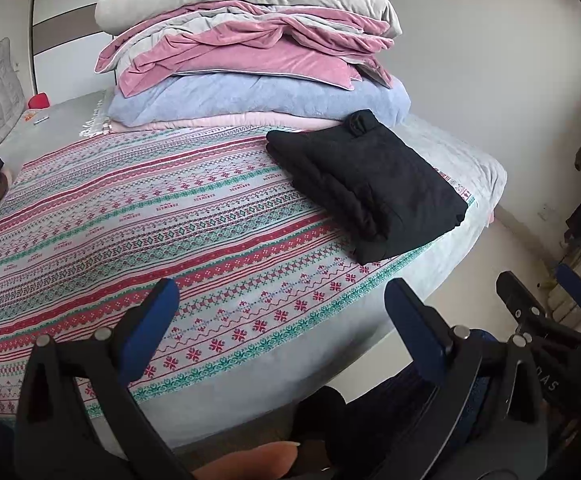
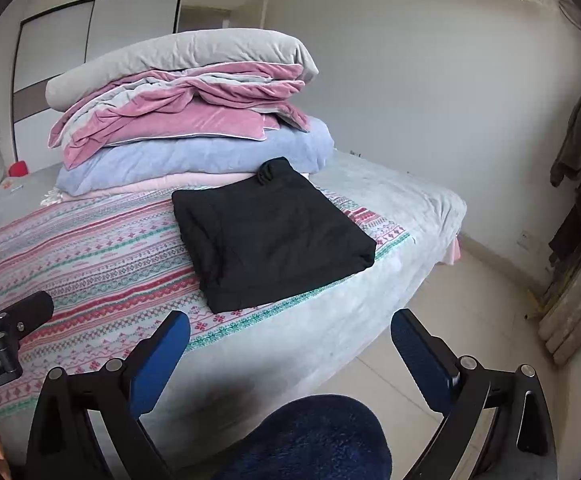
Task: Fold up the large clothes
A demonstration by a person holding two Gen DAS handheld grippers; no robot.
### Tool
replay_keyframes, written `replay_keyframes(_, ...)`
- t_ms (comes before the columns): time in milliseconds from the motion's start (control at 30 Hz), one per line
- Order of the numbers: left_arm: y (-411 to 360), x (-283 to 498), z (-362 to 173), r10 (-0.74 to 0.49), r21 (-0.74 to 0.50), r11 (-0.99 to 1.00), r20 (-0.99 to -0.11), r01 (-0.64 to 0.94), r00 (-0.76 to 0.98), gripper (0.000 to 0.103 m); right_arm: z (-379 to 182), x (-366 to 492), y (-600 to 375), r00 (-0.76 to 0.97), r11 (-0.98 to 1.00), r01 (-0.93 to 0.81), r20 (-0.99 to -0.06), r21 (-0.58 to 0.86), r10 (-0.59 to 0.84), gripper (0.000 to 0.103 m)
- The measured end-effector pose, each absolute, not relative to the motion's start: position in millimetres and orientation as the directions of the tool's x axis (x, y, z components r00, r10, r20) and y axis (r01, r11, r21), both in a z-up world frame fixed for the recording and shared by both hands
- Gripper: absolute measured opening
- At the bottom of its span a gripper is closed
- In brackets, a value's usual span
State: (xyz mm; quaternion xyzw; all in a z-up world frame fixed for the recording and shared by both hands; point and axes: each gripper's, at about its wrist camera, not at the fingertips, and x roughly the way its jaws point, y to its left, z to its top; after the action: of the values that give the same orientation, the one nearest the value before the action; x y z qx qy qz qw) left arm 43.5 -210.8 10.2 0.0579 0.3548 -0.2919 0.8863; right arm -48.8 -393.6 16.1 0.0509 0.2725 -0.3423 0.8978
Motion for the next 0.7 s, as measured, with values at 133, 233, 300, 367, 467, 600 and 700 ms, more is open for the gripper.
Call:
replay_keyframes(133, -212.1, 40.8, 12.4, -0.483, -0.096, 0.815, -0.659, 0.572, 0.577, 0.102, 14.1, -48.2, -396.5, 0.61, 0.757, 0.647, -0.53, -0.095, -0.588, 0.102)
replay_keyframes(233, -214.1, 39.3, 11.0, -0.487, -0.098, 0.809, -0.663, 0.579, 0.569, 0.102, 14.0, -48.8, -396.7, 0.608, 0.754, 0.65, -0.531, -0.095, -0.591, 0.102)
replay_keyframes(300, -215.2, 39.2, 10.2, -0.49, -0.097, 0.806, -0.664, 0.584, 0.565, 0.102, 14.0, -48.6, -395.6, 0.606, 0.753, 0.65, -0.53, -0.1, -0.593, 0.102)
replay_keyframes(367, -215.2, 39.8, 10.0, -0.488, -0.096, 0.806, -0.666, 0.584, 0.565, 0.102, 13.1, -48.4, -395.2, 0.602, 0.752, 0.65, -0.532, -0.104, -0.595, 0.102)
replay_keyframes(467, -214.9, 39.4, 11.0, -0.488, -0.095, 0.806, -0.664, 0.584, 0.567, 0.102, 12.2, -48.8, -395.5, 0.6, 0.75, 0.653, -0.535, -0.101, -0.595, 0.102)
replay_keyframes(600, -215.3, 37.5, 12.2, -0.489, -0.084, 0.803, -0.658, 0.591, 0.572, 0.102, 13.7, -48.6, -395.6, 0.604, 0.751, 0.652, -0.532, -0.099, -0.594, 0.102)
replay_keyframes(700, -215.6, 37.4, 11.7, -0.49, -0.082, 0.8, -0.661, 0.594, 0.569, 0.102, 13.4, -48.1, -393.9, 0.604, 0.753, 0.65, -0.533, -0.101, -0.593, 0.102)
